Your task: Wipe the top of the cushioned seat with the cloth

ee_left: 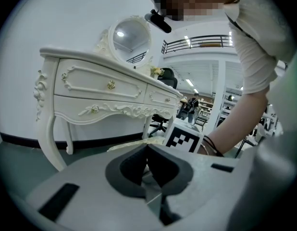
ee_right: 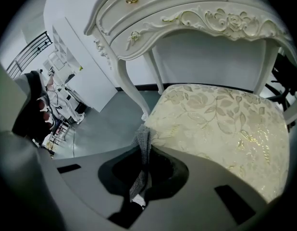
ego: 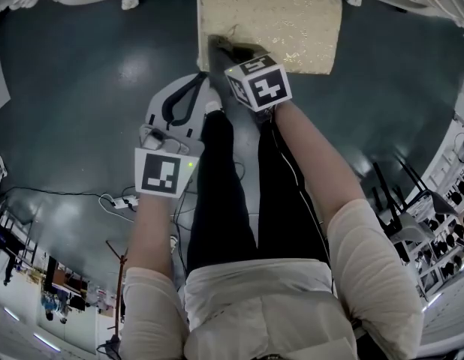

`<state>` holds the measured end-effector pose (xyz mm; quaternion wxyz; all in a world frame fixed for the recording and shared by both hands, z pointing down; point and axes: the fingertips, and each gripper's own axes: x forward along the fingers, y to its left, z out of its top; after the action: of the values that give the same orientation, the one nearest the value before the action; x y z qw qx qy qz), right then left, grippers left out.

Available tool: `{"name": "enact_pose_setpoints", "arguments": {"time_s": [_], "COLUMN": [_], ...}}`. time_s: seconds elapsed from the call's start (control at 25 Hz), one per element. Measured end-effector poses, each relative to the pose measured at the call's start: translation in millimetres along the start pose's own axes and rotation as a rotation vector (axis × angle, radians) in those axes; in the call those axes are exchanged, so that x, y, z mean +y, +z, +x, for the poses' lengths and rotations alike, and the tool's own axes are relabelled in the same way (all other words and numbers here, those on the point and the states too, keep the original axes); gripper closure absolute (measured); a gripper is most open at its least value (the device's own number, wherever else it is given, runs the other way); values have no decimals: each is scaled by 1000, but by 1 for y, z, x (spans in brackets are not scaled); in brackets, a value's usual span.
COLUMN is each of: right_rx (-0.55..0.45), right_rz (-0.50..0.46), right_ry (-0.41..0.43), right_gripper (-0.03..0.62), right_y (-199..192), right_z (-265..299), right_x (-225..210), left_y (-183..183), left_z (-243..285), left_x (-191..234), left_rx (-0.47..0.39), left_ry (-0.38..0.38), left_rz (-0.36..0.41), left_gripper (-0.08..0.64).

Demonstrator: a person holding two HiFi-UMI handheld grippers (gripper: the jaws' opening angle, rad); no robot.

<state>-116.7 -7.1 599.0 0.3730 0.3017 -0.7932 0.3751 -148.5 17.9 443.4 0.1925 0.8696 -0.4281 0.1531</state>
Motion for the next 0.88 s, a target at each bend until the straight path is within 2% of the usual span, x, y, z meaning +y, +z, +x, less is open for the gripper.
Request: {"name": "enact_pose_setpoints", "arguments": {"time_s": [0.6, 0.88], "right_rx": [-21, -40], "right_rz": [43, 63], "right_ry": [-52, -56], "right_gripper": [563, 563], "right_y": [-31, -45], "right_z": [-47, -69], "right_x": [-75, -110], "left_y": [9, 15], "left_z": [49, 71], "left_x": [-54, -82], "left_rx": [17, 22], "left_ry": [-65, -69], "left_rz": [54, 62], "left_gripper": [558, 558]}}
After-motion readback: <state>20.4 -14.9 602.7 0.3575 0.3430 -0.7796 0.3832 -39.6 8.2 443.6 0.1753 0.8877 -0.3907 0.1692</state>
